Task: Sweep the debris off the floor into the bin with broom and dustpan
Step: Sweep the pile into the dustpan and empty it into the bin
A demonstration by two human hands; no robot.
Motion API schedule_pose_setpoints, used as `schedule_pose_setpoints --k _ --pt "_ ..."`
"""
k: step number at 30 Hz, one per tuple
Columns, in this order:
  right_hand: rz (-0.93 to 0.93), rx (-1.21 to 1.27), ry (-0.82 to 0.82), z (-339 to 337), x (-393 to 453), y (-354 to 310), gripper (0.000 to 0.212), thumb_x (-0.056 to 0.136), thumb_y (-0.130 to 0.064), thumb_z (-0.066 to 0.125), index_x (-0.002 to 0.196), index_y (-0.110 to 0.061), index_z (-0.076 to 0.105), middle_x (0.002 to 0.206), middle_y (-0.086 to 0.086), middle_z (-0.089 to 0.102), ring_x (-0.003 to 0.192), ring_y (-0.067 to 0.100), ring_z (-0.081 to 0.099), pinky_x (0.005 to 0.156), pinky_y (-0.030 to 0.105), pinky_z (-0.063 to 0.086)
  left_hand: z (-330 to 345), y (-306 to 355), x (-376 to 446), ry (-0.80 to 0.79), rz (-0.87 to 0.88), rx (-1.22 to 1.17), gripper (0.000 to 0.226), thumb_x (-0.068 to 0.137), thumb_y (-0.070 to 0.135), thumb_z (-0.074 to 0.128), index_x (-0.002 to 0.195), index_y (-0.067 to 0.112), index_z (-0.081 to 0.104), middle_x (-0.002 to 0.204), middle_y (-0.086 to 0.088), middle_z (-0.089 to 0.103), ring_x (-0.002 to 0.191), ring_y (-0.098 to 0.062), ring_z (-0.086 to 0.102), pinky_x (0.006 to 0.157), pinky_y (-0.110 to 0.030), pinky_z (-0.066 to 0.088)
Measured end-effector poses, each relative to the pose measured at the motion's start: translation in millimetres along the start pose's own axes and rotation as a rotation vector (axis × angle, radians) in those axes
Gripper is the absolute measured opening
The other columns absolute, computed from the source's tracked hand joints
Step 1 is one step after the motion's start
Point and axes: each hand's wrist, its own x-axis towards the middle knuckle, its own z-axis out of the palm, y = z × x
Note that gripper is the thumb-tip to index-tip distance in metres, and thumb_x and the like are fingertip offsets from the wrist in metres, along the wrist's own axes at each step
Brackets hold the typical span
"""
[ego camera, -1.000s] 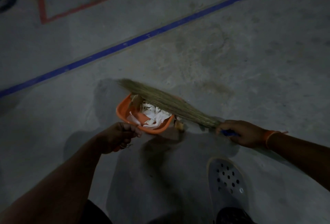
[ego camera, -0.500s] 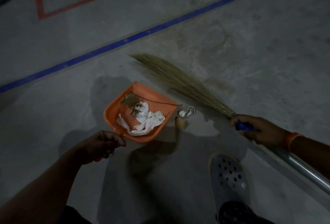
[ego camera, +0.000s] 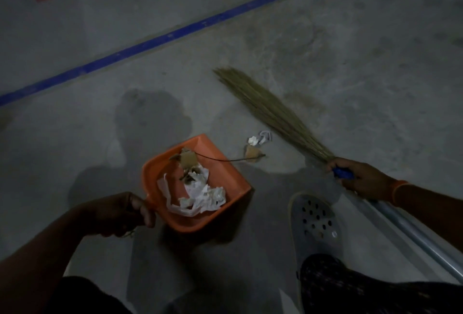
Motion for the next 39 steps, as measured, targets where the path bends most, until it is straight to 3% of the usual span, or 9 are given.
schedule_pose_setpoints --k 4,7,11,21,27,31,34,36,39 --pt "-0.025 -0.019 -0.029 16 2 -3 0.046 0.088 -0.001 0.06 0.113 -0.039 0.059 0.124 -0.009 0.058 0.113 0.012 0.056 0.1 0.032 0.044 18 19 11 0.006 0.016 0.0 0.054 0.062 0.05 0.087 0.093 0.007 0.077 0.066 -0.015 0.049 0.038 -0.012 0.037 0.039 -0.017 0.029" --pt "-0.024 -0.003 -0.026 22 3 -12 0.049 0.087 0.001 0.061 0.11 -0.042 0.058 0.122 -0.01 0.058 0.111 0.006 0.056 0.098 0.026 0.043 28 35 27 0.081 0.07 -0.039 0.059 0.057 0.055 0.088 0.092 0.009 0.077 0.065 -0.015 0.05 0.041 -0.013 0.041 0.039 -0.015 0.03" --pt "-0.024 0.002 -0.04 27 6 -19 0.057 0.088 0.0 0.062 0.107 -0.054 0.052 0.122 -0.018 0.057 0.111 -0.013 0.051 0.092 0.011 0.039 45 66 49 0.168 0.093 -0.057 0.013 0.087 0.026 0.07 0.092 0.016 0.078 0.061 -0.012 0.048 0.041 -0.015 0.041 0.039 -0.014 0.028" --pt "-0.137 -0.016 -0.1 32 30 -36 0.051 0.085 0.002 0.062 0.112 -0.041 0.058 0.124 -0.019 0.055 0.114 -0.015 0.048 0.091 -0.001 0.035 61 102 77 0.189 0.087 -0.139 0.023 0.101 0.004 0.05 0.106 0.006 0.072 0.051 -0.002 0.044 0.042 -0.012 0.035 0.04 -0.015 0.023" --pt "-0.218 -0.112 -0.119 8 66 -47 0.044 0.086 -0.005 0.061 0.118 -0.034 0.058 0.125 -0.007 0.057 0.112 0.013 0.056 0.098 0.035 0.046 55 132 88 0.279 0.149 -0.222 0.023 0.102 0.003 0.049 0.105 0.003 0.072 0.052 -0.003 0.042 0.04 -0.01 0.032 0.037 -0.014 0.023" --pt "-0.243 -0.147 -0.149 -31 97 -70 0.044 0.083 -0.014 0.058 0.115 -0.043 0.054 0.127 -0.005 0.056 0.111 0.018 0.056 0.097 0.04 0.046 39 170 97 0.36 0.214 -0.286 0.022 0.102 0.0 0.046 0.107 -0.001 0.067 0.05 0.003 0.046 0.038 -0.004 0.033 0.035 -0.012 0.023" --pt "-0.239 -0.126 -0.128 -69 117 -97 0.045 0.082 -0.016 0.056 0.113 -0.049 0.052 0.124 -0.004 0.056 0.102 0.006 0.058 0.088 0.026 0.047 25 206 95 0.405 0.236 -0.335 0.021 0.101 0.0 0.048 0.102 0.003 0.069 0.051 0.0 0.042 0.038 -0.005 0.033 0.035 -0.012 0.024" --pt "-0.201 -0.104 -0.122 -97 126 -122 0.045 0.086 -0.002 0.057 0.119 -0.034 0.057 0.119 -0.006 0.055 0.085 -0.015 0.056 0.072 0.003 0.04 15 233 88 0.433 0.235 -0.369 0.021 0.101 0.001 0.049 0.101 0.004 0.07 0.05 0.001 0.041 0.038 -0.005 0.033 0.035 -0.013 0.025" --pt "-0.186 -0.101 -0.129 -146 137 -163 0.047 0.087 0.005 0.056 0.128 -0.019 0.057 0.117 -0.008 0.05 0.075 -0.022 0.051 0.065 -0.005 0.036 0 284 66 0.473 0.228 -0.424 0.02 0.101 0.004 0.053 0.099 0.008 0.072 0.049 0.001 0.04 0.037 -0.007 0.032 0.036 -0.013 0.024"
